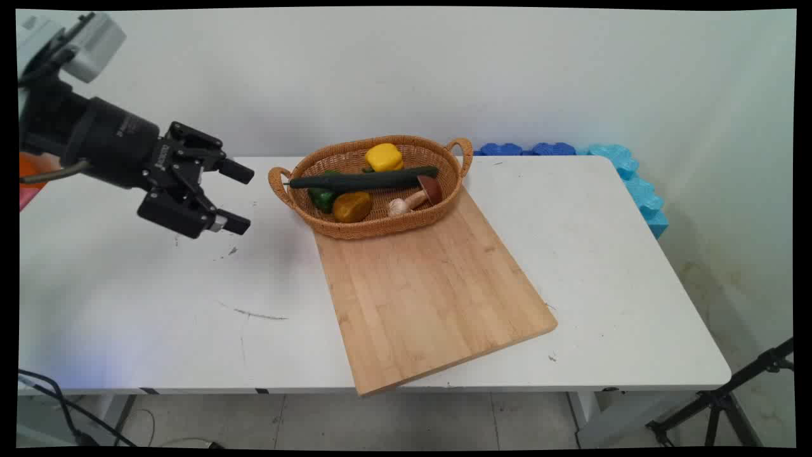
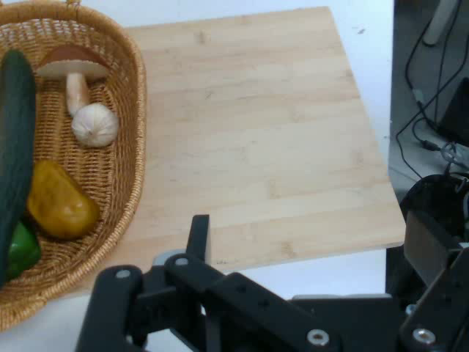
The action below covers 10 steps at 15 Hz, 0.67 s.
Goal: Pick up the cucumber from the vegetable basket
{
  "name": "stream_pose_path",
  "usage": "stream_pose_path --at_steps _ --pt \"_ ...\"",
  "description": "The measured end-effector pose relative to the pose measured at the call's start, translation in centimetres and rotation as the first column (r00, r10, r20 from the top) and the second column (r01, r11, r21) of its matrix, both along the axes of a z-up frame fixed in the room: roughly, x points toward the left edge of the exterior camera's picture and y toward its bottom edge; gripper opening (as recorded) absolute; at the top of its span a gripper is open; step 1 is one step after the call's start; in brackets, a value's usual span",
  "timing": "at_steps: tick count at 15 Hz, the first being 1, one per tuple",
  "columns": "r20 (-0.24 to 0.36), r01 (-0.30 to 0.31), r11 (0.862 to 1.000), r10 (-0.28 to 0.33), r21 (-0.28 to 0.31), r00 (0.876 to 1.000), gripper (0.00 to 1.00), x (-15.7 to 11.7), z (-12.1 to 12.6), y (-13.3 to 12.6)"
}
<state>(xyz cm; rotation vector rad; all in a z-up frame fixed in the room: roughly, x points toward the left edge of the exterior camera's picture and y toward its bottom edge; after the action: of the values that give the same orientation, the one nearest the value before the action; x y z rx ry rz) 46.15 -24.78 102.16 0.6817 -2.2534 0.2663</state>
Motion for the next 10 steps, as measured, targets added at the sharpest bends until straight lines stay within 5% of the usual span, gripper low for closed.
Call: stream_pose_path --at_steps 10 --pt "0.049 -0.118 0.993 0.119 -0.003 0.992 1.00 -1.9 1.0 -6.0"
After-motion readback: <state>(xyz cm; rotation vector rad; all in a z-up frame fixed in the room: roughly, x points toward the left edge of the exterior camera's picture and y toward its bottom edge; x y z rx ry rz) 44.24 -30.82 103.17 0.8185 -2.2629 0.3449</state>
